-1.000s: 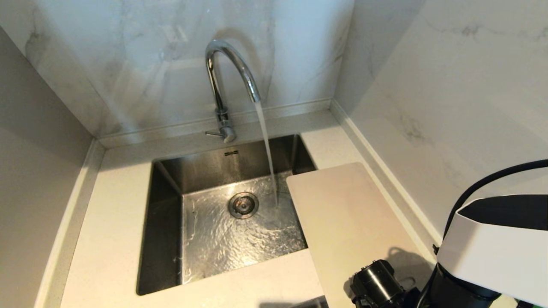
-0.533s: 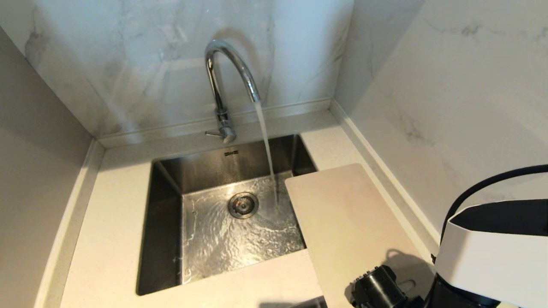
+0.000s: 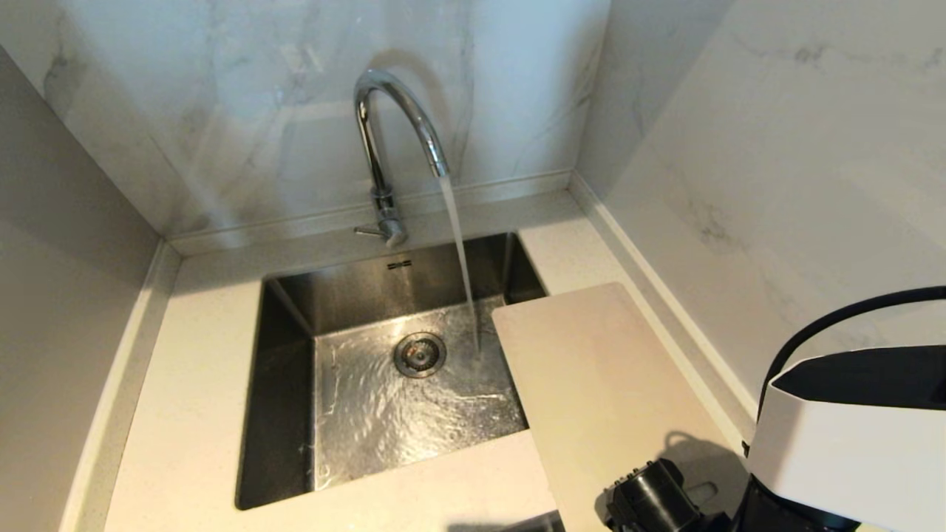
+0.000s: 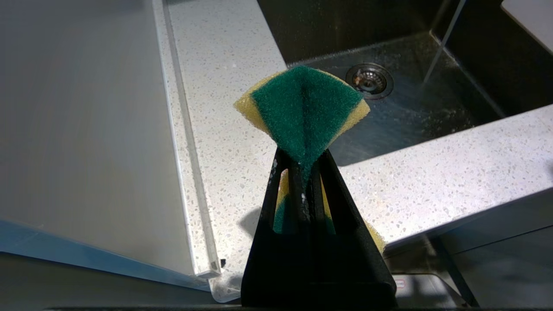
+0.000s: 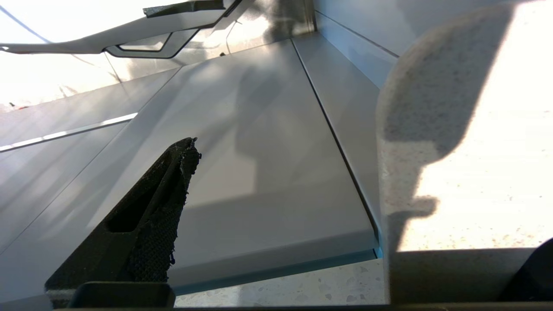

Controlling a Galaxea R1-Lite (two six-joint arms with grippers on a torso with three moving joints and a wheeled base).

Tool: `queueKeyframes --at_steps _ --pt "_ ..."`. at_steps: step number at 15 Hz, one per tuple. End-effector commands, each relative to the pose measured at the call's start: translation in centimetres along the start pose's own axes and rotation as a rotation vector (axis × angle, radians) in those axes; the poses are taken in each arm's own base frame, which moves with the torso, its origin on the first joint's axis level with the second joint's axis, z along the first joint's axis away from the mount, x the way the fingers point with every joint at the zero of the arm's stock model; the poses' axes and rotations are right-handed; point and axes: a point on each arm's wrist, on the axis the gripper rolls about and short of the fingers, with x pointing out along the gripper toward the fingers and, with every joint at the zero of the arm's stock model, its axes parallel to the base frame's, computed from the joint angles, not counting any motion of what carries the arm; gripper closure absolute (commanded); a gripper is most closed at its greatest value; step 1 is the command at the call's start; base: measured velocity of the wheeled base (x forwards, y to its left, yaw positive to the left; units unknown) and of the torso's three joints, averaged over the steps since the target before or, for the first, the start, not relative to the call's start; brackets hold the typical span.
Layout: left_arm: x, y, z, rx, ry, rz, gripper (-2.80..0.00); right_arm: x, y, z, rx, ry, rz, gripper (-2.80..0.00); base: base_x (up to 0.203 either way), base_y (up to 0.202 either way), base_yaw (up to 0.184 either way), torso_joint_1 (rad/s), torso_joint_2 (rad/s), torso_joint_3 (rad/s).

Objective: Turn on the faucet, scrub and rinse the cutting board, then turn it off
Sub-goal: Pick up the cutting board

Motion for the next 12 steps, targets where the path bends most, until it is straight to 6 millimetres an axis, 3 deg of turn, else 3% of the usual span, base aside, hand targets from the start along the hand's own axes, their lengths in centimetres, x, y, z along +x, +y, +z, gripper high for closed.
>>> queueKeyframes --at_steps 1,7,8,12 --pt "0.01 0.0 -0.04 -0.001 0.001 0.0 0.0 0.07 -0.08 0.04 -0.007 -0.001 0.001 -2.8 0.0 0.0 0.0 0.0 0.0 0.0" --pt "0.01 0.0 -0.04 -0.001 0.001 0.001 0.0 0.05 -0.25 0.13 -0.007 -0.01 -0.003 -2.8 0.0 0.0 0.0 0.0 0.0 0.0" --pt "0.01 0.0 -0.04 -0.001 0.001 0.0 0.0 0.05 -0.26 0.14 -0.007 -0.012 -0.004 0.0 0.0 0.0 0.0 0.0 0.0 0.0" --pt "0.01 0.0 -0.04 -0.001 0.001 0.001 0.0 0.06 -0.3 0.16 -0.011 -0.011 -0.006 0.0 0.0 0.0 0.0 0.0 0.0 0.0"
